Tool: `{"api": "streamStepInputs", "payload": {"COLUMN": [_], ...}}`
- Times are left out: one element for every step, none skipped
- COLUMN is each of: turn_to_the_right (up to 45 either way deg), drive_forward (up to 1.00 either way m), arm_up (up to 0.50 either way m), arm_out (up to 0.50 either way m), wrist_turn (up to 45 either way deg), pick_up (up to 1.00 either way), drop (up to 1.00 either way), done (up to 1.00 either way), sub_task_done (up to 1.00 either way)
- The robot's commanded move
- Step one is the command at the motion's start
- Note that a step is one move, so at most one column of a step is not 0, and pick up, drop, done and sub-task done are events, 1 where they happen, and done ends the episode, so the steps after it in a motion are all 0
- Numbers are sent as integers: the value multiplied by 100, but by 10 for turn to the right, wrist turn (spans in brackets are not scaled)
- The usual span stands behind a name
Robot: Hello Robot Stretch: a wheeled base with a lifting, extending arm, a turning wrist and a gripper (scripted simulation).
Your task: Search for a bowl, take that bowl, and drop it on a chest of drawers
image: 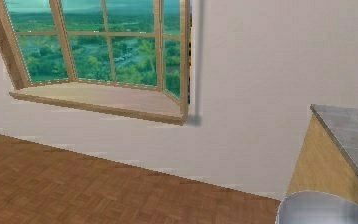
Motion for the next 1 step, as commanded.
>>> {"api": "streamStepInputs", "payload": {"turn_to_the_right": [0], "drive_forward": [0], "arm_up": [0], "arm_out": [0], "wrist_turn": [-150], "pick_up": [0], "drop": [0], "done": [0], "sub_task_done": [0]}}
